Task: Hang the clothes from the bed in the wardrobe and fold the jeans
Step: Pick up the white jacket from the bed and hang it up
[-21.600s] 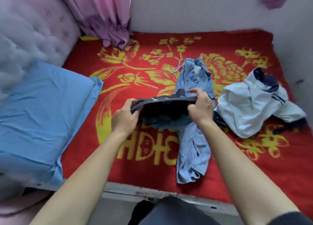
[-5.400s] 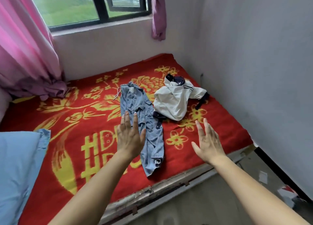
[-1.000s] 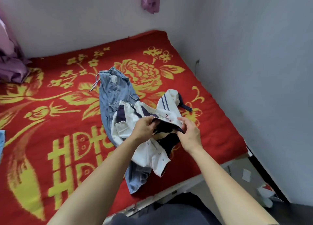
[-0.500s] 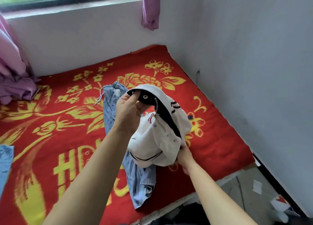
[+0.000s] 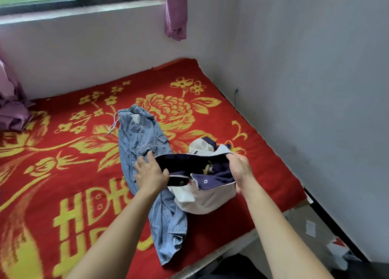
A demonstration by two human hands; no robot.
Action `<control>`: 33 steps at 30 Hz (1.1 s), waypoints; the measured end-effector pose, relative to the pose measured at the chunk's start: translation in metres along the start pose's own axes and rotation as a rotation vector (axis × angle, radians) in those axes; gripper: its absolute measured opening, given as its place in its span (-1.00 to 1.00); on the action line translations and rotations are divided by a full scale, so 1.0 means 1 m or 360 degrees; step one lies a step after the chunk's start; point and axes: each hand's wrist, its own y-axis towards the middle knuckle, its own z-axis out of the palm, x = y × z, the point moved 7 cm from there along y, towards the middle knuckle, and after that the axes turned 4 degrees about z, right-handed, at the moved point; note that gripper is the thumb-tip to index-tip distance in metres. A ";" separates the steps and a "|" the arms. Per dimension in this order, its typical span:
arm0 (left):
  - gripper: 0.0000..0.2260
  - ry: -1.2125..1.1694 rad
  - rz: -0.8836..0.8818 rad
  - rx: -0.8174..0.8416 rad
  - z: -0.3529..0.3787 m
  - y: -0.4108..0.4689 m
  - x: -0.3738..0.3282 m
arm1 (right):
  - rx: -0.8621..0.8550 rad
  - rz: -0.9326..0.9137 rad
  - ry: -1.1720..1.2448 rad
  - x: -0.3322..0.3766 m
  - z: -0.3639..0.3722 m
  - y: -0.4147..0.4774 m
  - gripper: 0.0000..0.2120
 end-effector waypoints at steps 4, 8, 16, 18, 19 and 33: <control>-0.29 0.0521 0.0348 0.0049 0.011 0.000 -0.027 | 0.0263 -0.0073 -0.0117 0.023 0.005 -0.004 -0.79; -0.87 0.0120 0.0477 0.0035 0.006 0.002 -0.042 | 0.0408 -0.0057 -0.0077 0.032 -0.002 0.005 -0.81; -0.77 -0.1070 0.0282 0.0228 -0.038 0.008 -0.079 | -0.0190 -0.0313 -0.0468 0.005 -0.067 0.049 -0.78; -0.81 -0.1112 0.0335 0.0599 -0.037 0.003 -0.085 | -0.0223 -0.0289 -0.0542 -0.007 -0.079 0.053 -0.85; -0.82 -0.1126 0.0355 0.0781 -0.037 0.000 -0.084 | -0.0207 -0.0271 -0.0598 -0.011 -0.083 0.053 -0.88; -0.59 -0.1532 0.0043 0.0702 -0.069 0.005 -0.032 | 0.0780 0.0388 -0.0194 0.059 -0.028 0.023 -0.69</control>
